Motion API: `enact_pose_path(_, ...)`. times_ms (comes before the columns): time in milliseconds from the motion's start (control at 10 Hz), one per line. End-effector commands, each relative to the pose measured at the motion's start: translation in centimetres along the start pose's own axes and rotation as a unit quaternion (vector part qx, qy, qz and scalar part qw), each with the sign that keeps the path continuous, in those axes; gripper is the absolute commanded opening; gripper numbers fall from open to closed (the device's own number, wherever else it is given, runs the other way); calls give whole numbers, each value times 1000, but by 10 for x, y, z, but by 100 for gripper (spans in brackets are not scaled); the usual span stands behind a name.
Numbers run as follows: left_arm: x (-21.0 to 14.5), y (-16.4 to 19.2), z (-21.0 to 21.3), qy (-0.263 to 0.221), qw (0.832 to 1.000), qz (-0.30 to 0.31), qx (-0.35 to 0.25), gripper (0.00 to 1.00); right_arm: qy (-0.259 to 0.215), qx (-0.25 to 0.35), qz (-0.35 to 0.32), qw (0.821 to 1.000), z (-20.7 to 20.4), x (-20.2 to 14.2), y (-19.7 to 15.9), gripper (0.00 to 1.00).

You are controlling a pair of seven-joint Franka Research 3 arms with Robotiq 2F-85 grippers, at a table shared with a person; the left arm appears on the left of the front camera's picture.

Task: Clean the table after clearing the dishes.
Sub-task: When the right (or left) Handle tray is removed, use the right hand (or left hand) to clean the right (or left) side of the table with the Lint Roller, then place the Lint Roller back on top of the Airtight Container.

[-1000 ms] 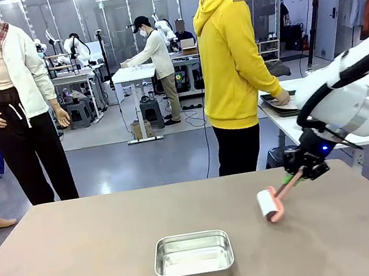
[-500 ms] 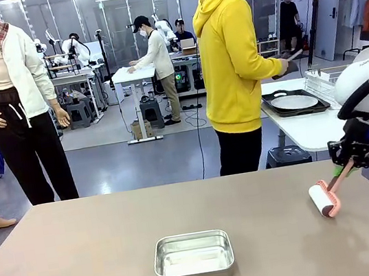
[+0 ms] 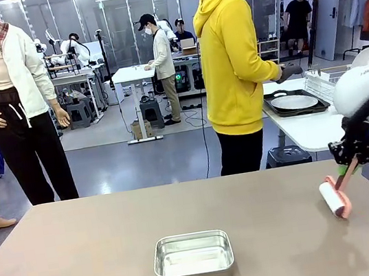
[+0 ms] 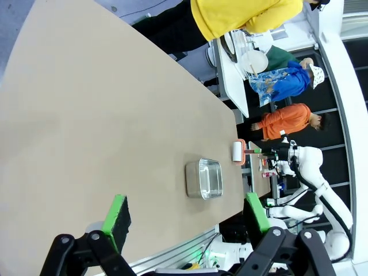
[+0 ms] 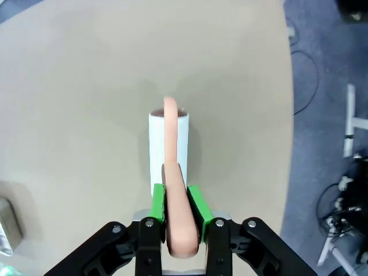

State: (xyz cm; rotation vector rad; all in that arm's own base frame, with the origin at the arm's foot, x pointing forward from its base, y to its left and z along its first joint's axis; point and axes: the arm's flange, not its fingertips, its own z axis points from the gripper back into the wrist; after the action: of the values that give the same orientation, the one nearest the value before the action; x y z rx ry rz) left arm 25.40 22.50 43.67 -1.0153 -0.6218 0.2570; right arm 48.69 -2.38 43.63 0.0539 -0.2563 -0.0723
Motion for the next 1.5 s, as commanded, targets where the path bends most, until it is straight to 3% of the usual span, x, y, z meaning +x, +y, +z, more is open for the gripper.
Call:
enact_pose_path(0,0,0,1,-4,1000,-2,-4,100,-43,-51,7,998,41,-39,15,22)
enact_pose_path(200,0,0,1,-4,1000,-2,-4,100,-74,-70,25,995,68,-60,26,22)
enact_pose_path(500,0,0,1,-4,1000,-2,-4,100,-94,-37,21,995,70,-66,36,22)
enact_pose_path(600,0,0,1,-4,1000,-2,-4,100,-81,-57,45,994,83,-63,27,22)
enact_pose_path(1400,0,0,1,-4,1000,-2,-4,100,-81,-57,45,994,83,-63,27,22)
